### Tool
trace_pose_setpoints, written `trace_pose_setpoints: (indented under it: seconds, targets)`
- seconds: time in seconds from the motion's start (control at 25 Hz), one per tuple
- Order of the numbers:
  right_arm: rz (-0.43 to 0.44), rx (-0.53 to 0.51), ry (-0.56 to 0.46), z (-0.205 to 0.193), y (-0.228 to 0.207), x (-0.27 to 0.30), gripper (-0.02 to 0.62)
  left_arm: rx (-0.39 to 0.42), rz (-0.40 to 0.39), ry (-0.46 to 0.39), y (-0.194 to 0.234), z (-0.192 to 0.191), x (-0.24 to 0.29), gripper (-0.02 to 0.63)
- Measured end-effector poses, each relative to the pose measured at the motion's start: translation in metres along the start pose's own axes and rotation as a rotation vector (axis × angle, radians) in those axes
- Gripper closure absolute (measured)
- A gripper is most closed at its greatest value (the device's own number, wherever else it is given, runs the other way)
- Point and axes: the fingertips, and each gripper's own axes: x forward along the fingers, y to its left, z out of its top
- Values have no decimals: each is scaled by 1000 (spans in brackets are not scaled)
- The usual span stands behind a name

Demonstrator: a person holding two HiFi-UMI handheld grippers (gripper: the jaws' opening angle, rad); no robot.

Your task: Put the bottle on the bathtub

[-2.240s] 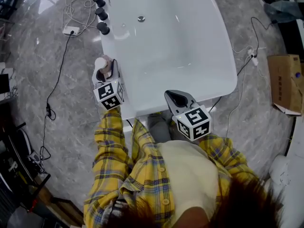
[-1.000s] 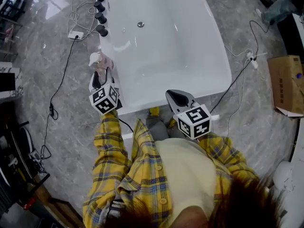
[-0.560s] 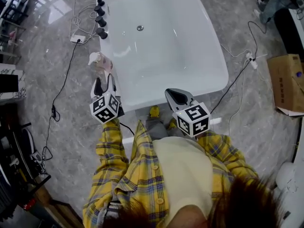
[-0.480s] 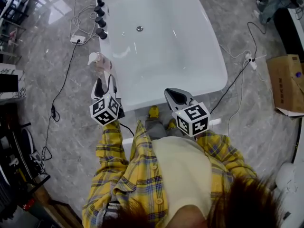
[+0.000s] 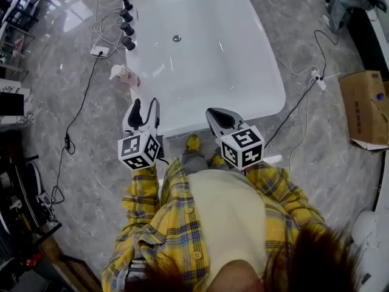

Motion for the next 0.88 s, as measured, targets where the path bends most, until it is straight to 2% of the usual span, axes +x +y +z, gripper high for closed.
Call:
trace_pose_setpoints:
  seconds: [0.16, 0.44, 0.52, 0.72, 0.88]
  targets:
    - [5, 3, -13, 2, 0, -3, 581, 68, -68, 7, -26, 6, -7, 370]
    - [11, 16, -23, 2, 0, -6, 581, 114, -165, 7, -66, 18, -21, 404]
    - [15, 16, -25, 1, 1, -6, 581, 122, -190, 8, -75, 19, -25, 427]
    - [19, 14, -27, 1, 3, -9, 581, 128, -244, 30, -93, 15, -32, 536]
    - [15, 15, -24, 0, 4, -10, 581, 121, -271, 63, -101, 7, -35, 558]
